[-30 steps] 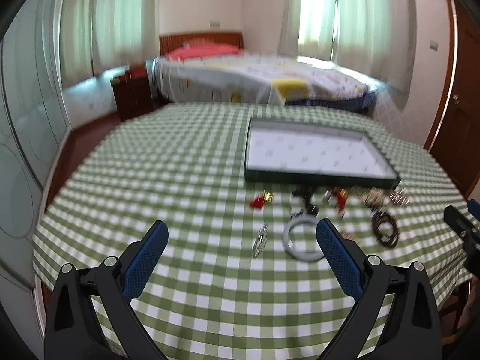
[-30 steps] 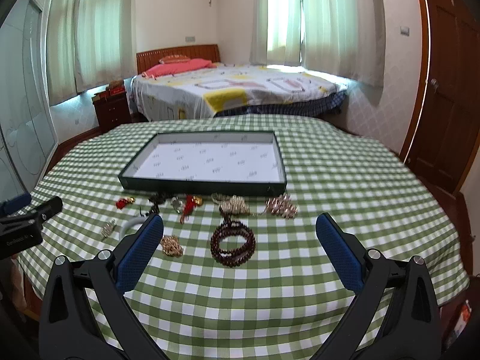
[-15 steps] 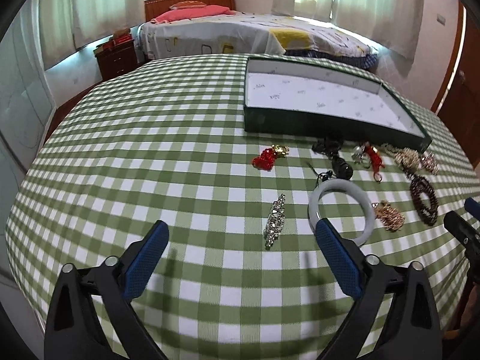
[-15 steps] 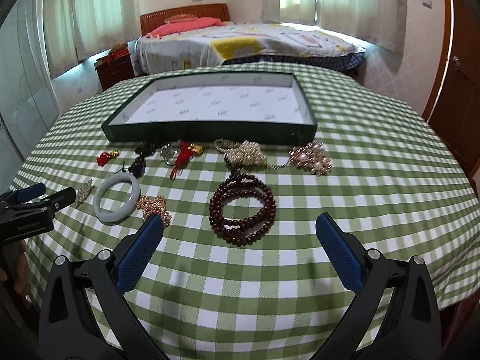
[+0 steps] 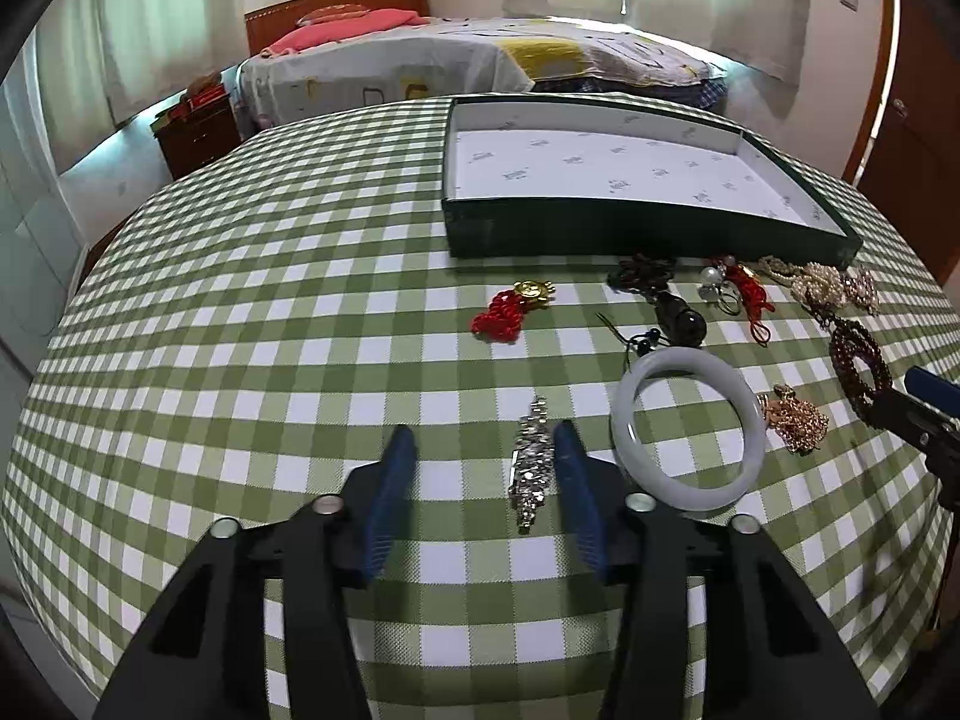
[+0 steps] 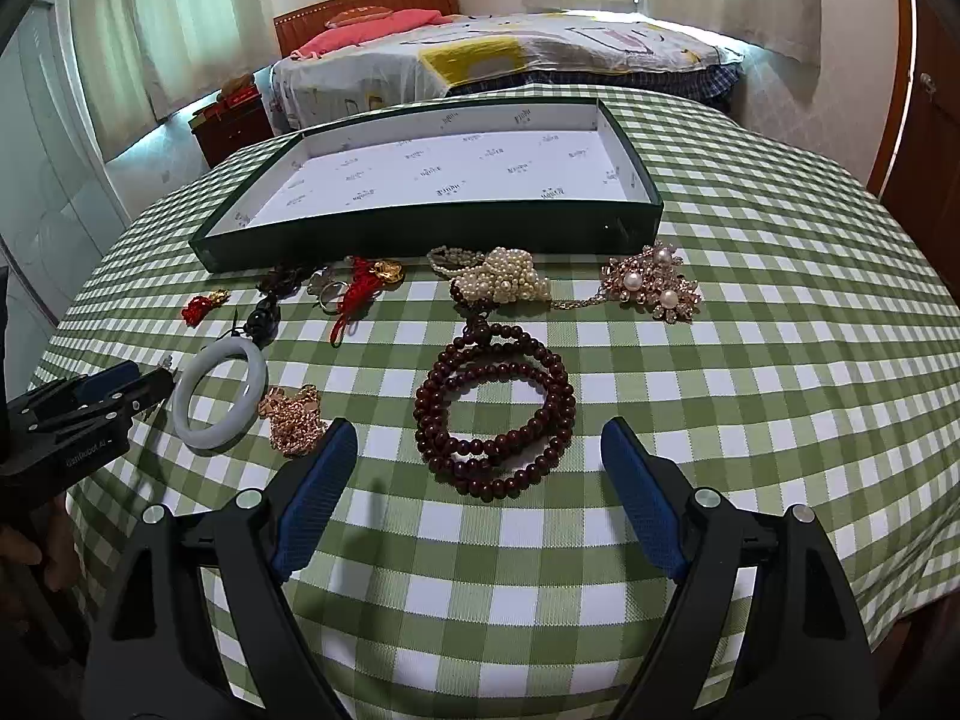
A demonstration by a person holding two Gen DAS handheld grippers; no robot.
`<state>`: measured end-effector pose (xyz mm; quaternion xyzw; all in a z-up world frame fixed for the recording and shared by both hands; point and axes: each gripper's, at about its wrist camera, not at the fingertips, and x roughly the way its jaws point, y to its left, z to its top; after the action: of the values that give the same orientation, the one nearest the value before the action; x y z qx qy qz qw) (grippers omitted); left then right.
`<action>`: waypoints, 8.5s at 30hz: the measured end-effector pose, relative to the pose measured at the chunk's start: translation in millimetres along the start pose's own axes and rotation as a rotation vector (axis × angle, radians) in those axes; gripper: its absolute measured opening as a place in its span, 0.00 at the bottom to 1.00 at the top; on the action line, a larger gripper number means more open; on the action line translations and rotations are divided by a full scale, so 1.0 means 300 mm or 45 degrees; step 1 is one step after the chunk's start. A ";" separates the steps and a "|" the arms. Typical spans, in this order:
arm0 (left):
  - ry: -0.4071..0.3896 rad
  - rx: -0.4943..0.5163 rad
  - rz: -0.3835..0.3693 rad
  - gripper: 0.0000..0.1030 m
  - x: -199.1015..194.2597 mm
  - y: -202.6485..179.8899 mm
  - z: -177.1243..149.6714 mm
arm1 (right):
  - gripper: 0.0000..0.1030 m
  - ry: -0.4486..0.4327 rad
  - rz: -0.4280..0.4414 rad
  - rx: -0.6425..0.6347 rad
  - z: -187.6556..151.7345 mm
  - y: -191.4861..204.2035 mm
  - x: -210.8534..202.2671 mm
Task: Organize jewelry
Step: 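Move left tool to silver rhinestone brooch while right tool approaches rose-gold brooch, then close left tool on rhinestone brooch while right tool closes on rose-gold brooch, then carry both held brooches over the tray and lower them inside, then open left tool releasing rhinestone brooch while right tool releases rose-gold brooch, then withdraw both tools from the tray back over the remaining jewelry, then grasp dark red bead bracelet with right tool while left tool grasps white jade bangle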
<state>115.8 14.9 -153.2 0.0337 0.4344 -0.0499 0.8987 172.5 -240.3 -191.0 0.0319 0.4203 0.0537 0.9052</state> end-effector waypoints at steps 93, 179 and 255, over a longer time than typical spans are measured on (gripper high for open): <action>-0.319 -0.015 -0.091 0.14 -0.125 -0.018 0.382 | 0.12 -0.362 0.210 -0.122 0.413 0.055 -0.125; -0.365 -0.071 -0.021 0.73 -0.080 -0.104 0.133 | 0.61 -0.239 0.002 -0.058 0.065 0.006 -0.063; -0.258 0.007 -0.063 0.66 0.001 -0.190 0.043 | 0.06 -0.245 0.047 -0.071 -0.001 0.005 -0.025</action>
<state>119.3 -43.0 -146.4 0.0201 0.3417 -0.0764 0.9365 167.3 -239.8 -185.4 0.0194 0.3289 0.0786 0.9409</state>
